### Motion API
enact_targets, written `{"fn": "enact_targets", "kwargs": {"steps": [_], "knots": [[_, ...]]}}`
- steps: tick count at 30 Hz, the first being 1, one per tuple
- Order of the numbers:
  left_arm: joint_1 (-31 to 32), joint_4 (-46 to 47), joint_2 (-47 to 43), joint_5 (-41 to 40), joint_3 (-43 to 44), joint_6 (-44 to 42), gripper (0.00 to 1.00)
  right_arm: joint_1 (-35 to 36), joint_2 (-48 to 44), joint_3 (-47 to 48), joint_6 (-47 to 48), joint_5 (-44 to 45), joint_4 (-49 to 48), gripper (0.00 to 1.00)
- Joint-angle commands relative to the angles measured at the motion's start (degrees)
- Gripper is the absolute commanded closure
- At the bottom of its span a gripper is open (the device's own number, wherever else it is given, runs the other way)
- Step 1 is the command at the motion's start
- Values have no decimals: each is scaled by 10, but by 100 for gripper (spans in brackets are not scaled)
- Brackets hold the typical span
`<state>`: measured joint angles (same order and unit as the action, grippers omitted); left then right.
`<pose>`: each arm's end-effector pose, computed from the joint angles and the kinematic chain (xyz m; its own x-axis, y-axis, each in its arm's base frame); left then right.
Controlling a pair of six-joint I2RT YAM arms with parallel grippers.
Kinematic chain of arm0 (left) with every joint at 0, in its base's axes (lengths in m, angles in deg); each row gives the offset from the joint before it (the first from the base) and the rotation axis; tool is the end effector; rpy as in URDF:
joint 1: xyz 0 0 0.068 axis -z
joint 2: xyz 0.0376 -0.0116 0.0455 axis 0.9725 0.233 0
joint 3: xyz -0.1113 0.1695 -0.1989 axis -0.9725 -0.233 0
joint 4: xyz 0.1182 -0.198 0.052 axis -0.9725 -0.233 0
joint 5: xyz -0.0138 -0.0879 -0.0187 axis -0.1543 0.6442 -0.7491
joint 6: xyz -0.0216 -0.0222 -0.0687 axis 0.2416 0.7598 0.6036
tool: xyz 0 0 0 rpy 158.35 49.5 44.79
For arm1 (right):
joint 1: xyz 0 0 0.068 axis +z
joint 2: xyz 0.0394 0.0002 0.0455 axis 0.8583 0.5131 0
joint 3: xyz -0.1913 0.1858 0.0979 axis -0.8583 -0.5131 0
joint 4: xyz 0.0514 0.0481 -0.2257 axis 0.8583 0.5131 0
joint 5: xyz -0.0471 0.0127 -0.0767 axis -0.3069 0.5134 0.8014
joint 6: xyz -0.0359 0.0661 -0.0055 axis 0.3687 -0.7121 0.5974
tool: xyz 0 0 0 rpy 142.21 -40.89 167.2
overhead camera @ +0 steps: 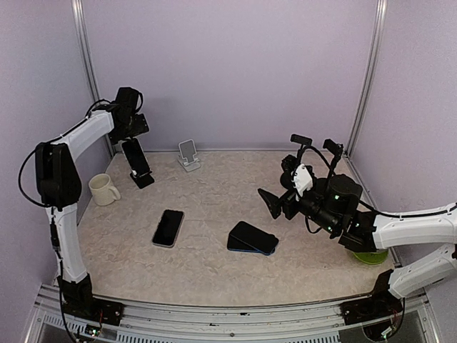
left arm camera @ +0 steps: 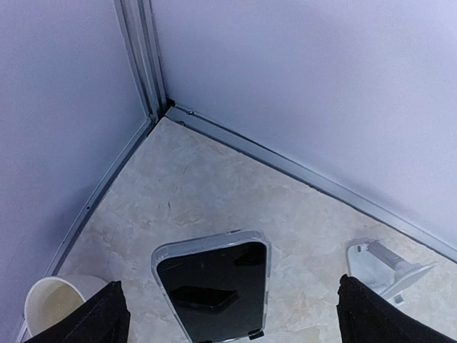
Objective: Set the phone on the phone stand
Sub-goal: Pick up the phone stand from the corner of the board.
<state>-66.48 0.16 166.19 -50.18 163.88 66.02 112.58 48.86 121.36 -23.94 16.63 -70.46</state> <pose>0.4723 -0.0555 0.3047 -0.5237 -0.3434 -0.7796 -0.4593 0.8845 -0.0811 0.1735 0.2084 0.2891 0.0994 -0.1280 -0.9868 -0.6300 0.7595 -0.1620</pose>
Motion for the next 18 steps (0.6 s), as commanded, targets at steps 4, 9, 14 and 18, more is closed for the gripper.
{"fn": "enact_targets", "kwargs": {"steps": [4, 9, 14, 18], "knots": [[19, 85, -82, 118, -62, -42, 1, 3, 24, 34, -14, 1, 31, 0], [21, 175, -107, 262, -129, -68, 1, 4, 23, 38, -20, -1, 42, 0], [29, 231, -93, 347, -146, -95, 1, 4, 15, 39, -27, -5, 55, 0], [31, 251, -62, 366, -141, -107, 1, 4, 7, 49, -43, -12, 84, 0]]}}
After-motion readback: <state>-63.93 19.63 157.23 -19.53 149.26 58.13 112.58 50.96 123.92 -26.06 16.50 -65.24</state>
